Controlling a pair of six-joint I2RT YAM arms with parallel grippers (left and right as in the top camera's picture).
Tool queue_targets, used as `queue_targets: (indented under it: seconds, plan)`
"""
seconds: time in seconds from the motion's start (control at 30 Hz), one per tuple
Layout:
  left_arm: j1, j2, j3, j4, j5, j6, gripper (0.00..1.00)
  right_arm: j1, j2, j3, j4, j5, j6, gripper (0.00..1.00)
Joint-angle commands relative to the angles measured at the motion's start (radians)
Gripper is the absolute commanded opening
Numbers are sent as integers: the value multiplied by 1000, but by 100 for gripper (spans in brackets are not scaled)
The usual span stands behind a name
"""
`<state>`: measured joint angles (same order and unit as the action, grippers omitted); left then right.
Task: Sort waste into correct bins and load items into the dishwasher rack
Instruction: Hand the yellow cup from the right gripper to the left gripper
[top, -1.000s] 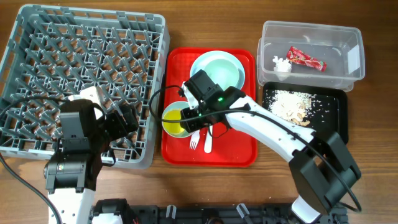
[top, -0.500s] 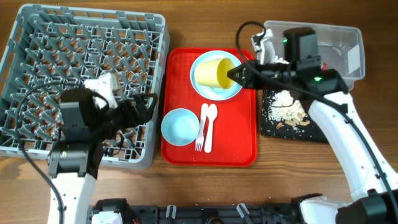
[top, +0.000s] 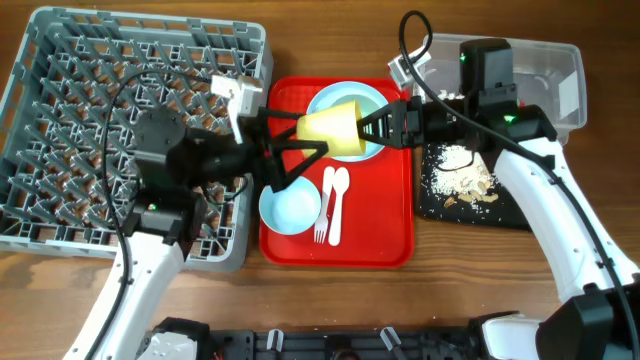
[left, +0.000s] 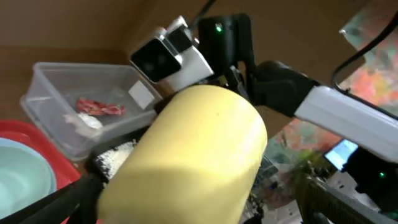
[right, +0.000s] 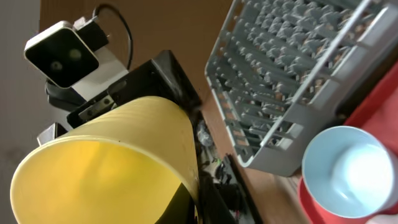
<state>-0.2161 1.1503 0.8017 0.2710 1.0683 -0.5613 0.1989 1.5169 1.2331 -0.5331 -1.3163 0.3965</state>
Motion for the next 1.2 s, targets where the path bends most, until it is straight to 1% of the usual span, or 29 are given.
queue_targets:
  seconds: [0.0, 0.1, 0.13, 0.23, 0.27, 0.37, 0.4, 0.5, 0.53, 0.6, 0.63, 0.7, 0.77, 0.87, 0.97, 1.0, 1.03, 1.1, 1.17]
  plan:
    - [-39, 8, 8, 10, 8, -24, 100, 37, 6, 4, 27, -80, 5, 4]
    - [-57, 9, 8, 10, 8, -24, 100, 78, 6, 4, 103, -80, 76, 4]
    - [-57, 9, 8, 10, 7, -23, 96, 92, 6, 4, 134, -79, 98, 5]
    - [-57, 9, 8, 9, -18, -23, 90, 93, 6, 4, 136, -78, 102, 4]
    - [-57, 9, 8, 8, -41, -23, 90, 93, 6, 4, 135, -75, 102, 4]
    - [-55, 9, 8, 2, -48, -19, 91, 93, 6, 4, 128, -58, 103, 4]
    - [-51, 9, 8, -4, -48, -19, 95, 92, 6, 4, 126, -47, 104, 4]
    - [-13, 9, 8, -60, -48, -19, 99, 87, 6, 4, 126, -37, 104, 4]
    - [11, 9, 8, -92, -48, -19, 100, 82, 6, 4, 126, -37, 104, 4]
    - [18, 9, 8, -96, -48, -19, 100, 82, 6, 4, 125, -34, 104, 4]
    - [18, 9, 8, -96, -48, -19, 97, 82, 6, 4, 125, -34, 103, 4]
    - [18, 9, 8, -96, -48, -19, 95, 82, 6, 4, 125, -34, 104, 4]
    - [18, 9, 8, -95, -48, -19, 90, 82, 6, 4, 124, -34, 104, 4]
    - [18, 9, 8, -72, -47, -20, 76, 82, 6, 3, 124, -34, 103, 4]
    - [18, 9, 8, -65, -47, -20, 70, 82, 6, 3, 124, -27, 101, 5]
    - [18, 9, 8, -65, -47, -20, 66, 82, 6, 3, 122, -23, 101, 6]
    - [18, 9, 8, -65, -47, -20, 65, 82, 6, 3, 122, -18, 101, 10]
    - [18, 9, 8, -66, -47, -20, 59, 82, 6, 3, 122, -14, 100, 18]
    - [18, 9, 8, -66, -48, -19, 58, 82, 6, 3, 122, -15, 101, 23]
